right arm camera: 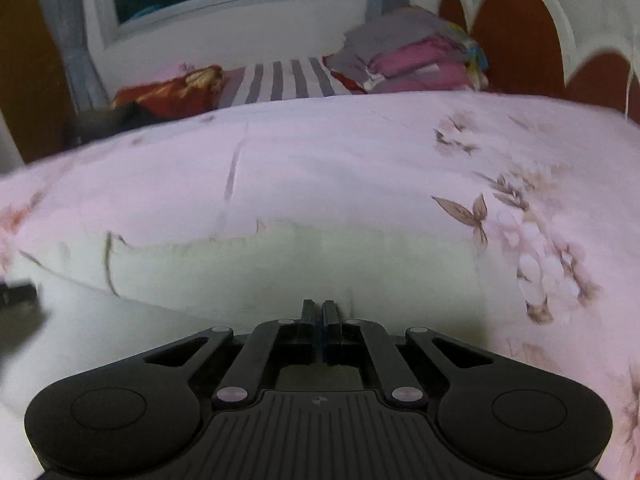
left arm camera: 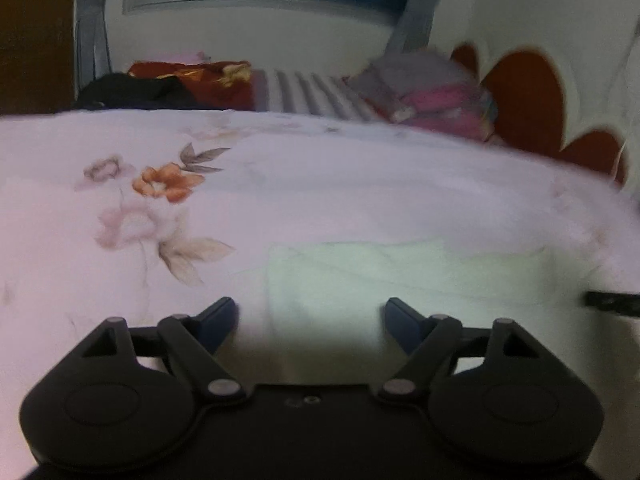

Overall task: Fold small clothes
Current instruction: 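Move both tools over the folded sweater toward its hem, then close both grippers on the sweater hem edge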

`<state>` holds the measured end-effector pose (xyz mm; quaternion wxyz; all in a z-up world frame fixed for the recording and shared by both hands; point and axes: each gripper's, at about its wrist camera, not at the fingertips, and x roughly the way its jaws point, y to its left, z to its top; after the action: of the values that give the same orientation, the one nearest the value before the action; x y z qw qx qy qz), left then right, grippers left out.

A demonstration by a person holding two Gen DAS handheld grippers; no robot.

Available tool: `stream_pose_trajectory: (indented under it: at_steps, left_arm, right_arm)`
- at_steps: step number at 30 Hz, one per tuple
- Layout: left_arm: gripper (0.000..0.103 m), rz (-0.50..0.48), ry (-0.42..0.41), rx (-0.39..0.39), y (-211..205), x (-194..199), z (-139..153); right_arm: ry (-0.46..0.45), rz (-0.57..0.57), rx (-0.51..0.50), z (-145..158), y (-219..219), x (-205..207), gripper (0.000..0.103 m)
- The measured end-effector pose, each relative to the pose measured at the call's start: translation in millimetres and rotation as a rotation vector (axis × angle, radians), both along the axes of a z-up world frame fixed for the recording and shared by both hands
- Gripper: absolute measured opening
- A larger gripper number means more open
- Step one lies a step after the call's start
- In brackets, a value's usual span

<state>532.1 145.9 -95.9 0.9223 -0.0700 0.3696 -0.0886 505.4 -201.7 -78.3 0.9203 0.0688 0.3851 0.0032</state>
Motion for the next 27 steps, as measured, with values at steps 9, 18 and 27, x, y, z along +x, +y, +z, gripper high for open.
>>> stream_pose_trajectory:
  at_steps: [9, 18, 27]
  left_arm:
    - [0.081, -0.149, -0.017, 0.089, -80.9, -48.2, -3.7]
    - [0.088, -0.056, 0.02, 0.076, -16.2, -63.3, -11.7]
    - [0.081, -0.081, -0.017, 0.107, -33.3, -110.9, 13.4]
  right_arm:
    - [-0.01, 0.21, 0.024, -2.4, 76.4, -26.3, 0.001]
    - [0.015, -0.074, 0.059, -8.2, -40.0, -59.8, 0.002]
    - [-0.009, -0.023, 0.036, 16.9, -22.2, -103.5, 0.002]
